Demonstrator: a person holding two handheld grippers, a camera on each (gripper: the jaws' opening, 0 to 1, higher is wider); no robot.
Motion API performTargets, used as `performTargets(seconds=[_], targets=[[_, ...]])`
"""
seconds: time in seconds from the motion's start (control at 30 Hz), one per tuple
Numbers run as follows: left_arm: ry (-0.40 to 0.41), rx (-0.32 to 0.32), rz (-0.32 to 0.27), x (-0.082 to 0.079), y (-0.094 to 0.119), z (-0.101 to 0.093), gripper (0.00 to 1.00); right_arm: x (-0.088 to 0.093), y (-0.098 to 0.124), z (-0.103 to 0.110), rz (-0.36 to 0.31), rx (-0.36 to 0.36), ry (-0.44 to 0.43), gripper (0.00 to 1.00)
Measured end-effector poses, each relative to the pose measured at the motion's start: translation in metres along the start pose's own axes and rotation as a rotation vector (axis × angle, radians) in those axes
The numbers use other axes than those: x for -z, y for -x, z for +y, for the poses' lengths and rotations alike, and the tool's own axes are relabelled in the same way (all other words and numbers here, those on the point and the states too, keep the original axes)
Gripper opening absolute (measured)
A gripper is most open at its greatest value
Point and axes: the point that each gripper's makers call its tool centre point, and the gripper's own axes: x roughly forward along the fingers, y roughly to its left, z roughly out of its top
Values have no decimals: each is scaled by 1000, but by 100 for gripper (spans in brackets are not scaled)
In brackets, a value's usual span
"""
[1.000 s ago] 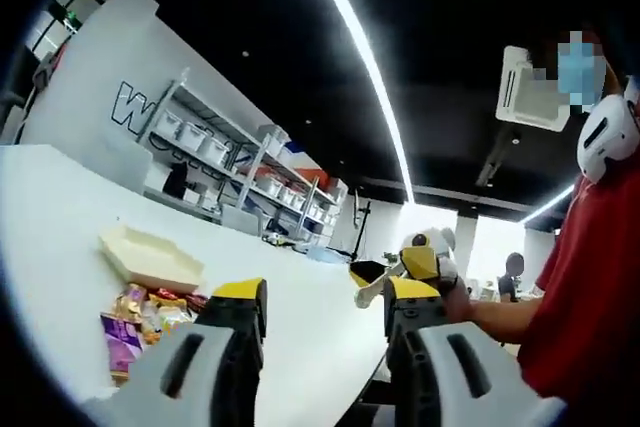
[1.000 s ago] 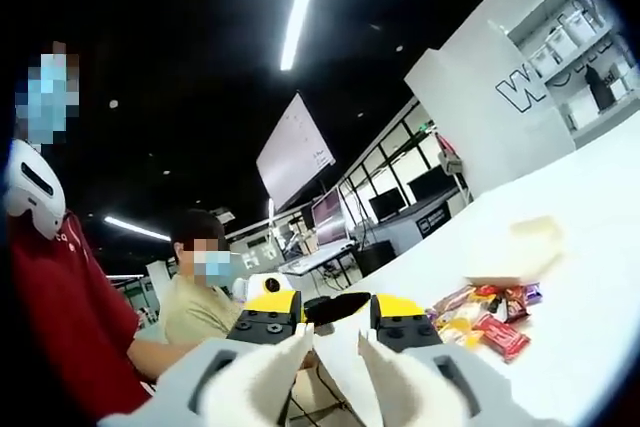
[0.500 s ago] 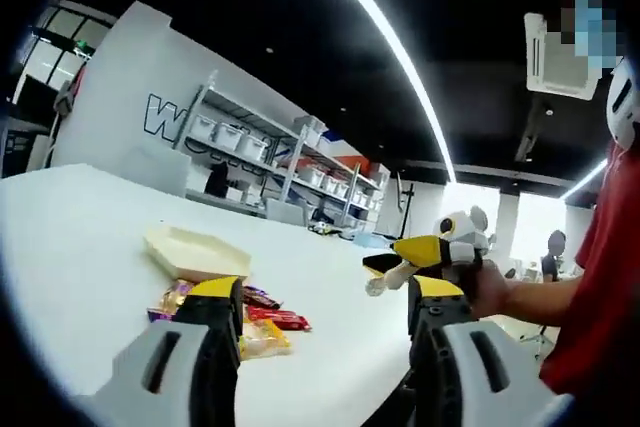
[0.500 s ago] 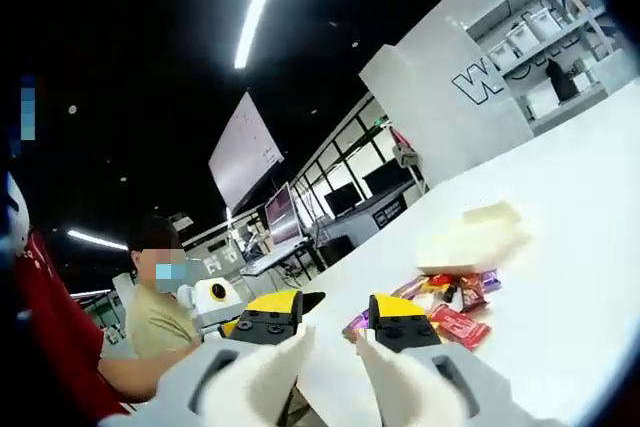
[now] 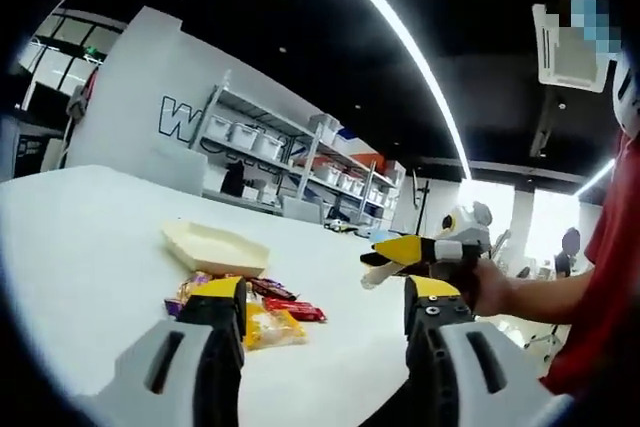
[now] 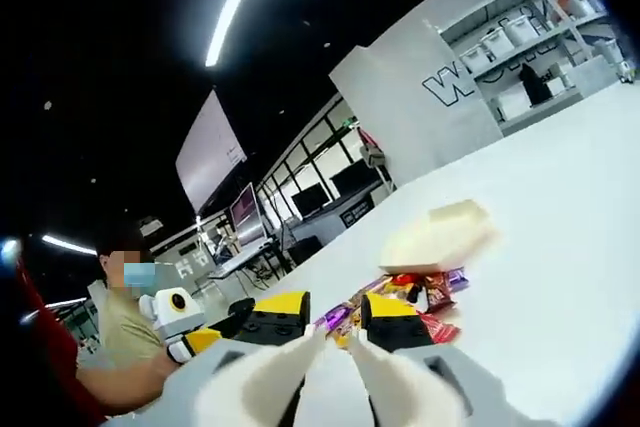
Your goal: Place the target food into the container with the food tongs after gripping and lifting it, then release it inside without dropping or visibly crushing the food.
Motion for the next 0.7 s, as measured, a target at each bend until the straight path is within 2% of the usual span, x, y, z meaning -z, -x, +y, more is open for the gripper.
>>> performTargets(seconds=[0.07,0.2,0.23,0.27,0.3,0.37,0.5,0.6,0.7], targets=[[-9,-8,4,0,0,2,60,0,-1,-1,-6,7,18,13],[-13,-11,-2,-2,0,2,59,1,-3,5,-8,-24,34,17],[-10,-10,1,-1,0,2,58,-3,-3,7,-29,-38,20,18],[-11,-10,4,-1,0,2,58,-2,-3,18,-25,-101,-22,19],[-15,-11,5,-1,0,1,59,-7,-2,21,-57,-112,-14,19],[-21,-13,8,0,0,1,59,-4,-1,25,-33,-126,-22,18],[-36,-38,27,5,-1,7,62,-5,-5,21,-42,-99,14,18],[-35,-44,51,11,-1,11,70,-4,-8,1,-24,-14,83,18],[-30,-47,51,12,-1,12,73,-3,-9,-8,-17,14,98,18]])
